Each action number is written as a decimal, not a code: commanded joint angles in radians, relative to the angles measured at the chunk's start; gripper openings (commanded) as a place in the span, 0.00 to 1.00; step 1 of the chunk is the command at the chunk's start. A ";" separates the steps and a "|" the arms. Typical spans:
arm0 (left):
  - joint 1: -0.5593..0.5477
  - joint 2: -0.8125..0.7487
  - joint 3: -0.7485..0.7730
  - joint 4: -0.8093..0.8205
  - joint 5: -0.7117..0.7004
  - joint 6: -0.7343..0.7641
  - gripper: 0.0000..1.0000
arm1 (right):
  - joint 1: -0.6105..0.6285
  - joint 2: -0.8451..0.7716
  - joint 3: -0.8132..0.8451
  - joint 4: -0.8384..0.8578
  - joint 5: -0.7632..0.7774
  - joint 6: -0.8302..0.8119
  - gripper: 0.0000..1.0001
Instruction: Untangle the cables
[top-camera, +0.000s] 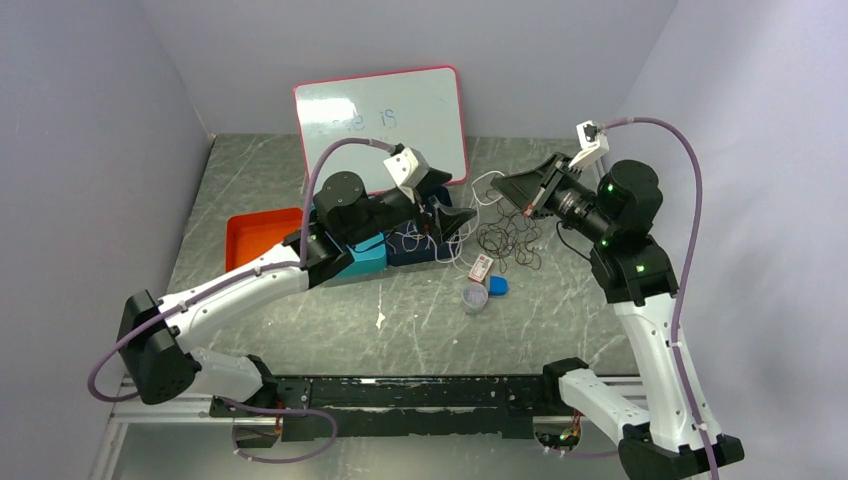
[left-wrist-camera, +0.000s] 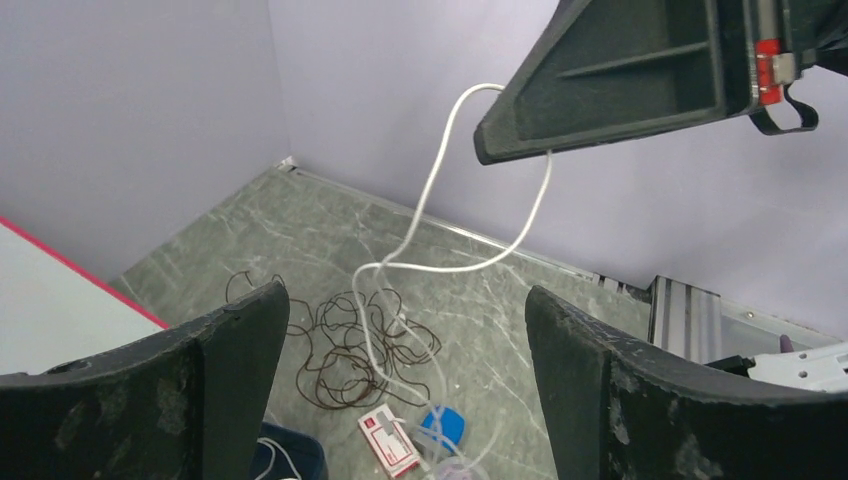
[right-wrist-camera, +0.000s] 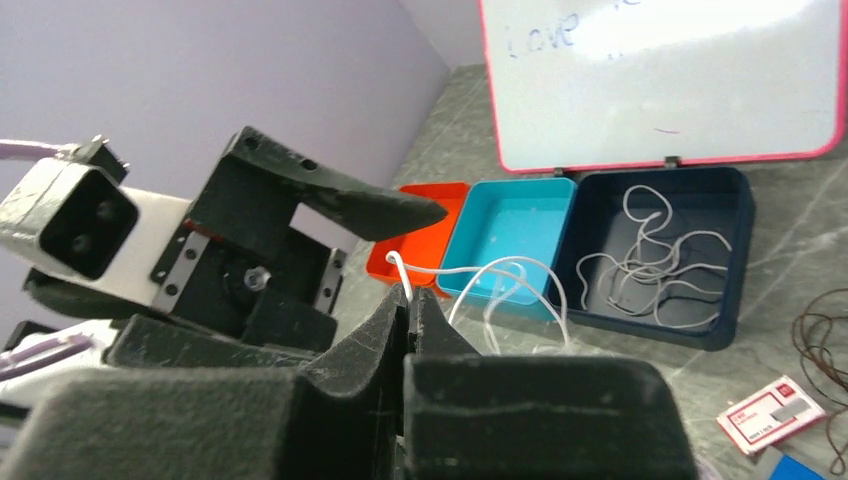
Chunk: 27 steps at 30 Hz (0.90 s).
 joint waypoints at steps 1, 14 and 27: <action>-0.011 0.027 0.058 0.090 0.048 0.033 0.92 | -0.003 -0.006 0.028 0.036 -0.093 0.047 0.00; -0.022 0.119 0.100 0.141 0.048 0.045 0.92 | -0.002 -0.013 0.033 0.093 -0.157 0.129 0.00; -0.024 0.177 0.076 0.206 0.069 -0.007 0.79 | -0.002 -0.029 0.049 0.115 -0.163 0.172 0.00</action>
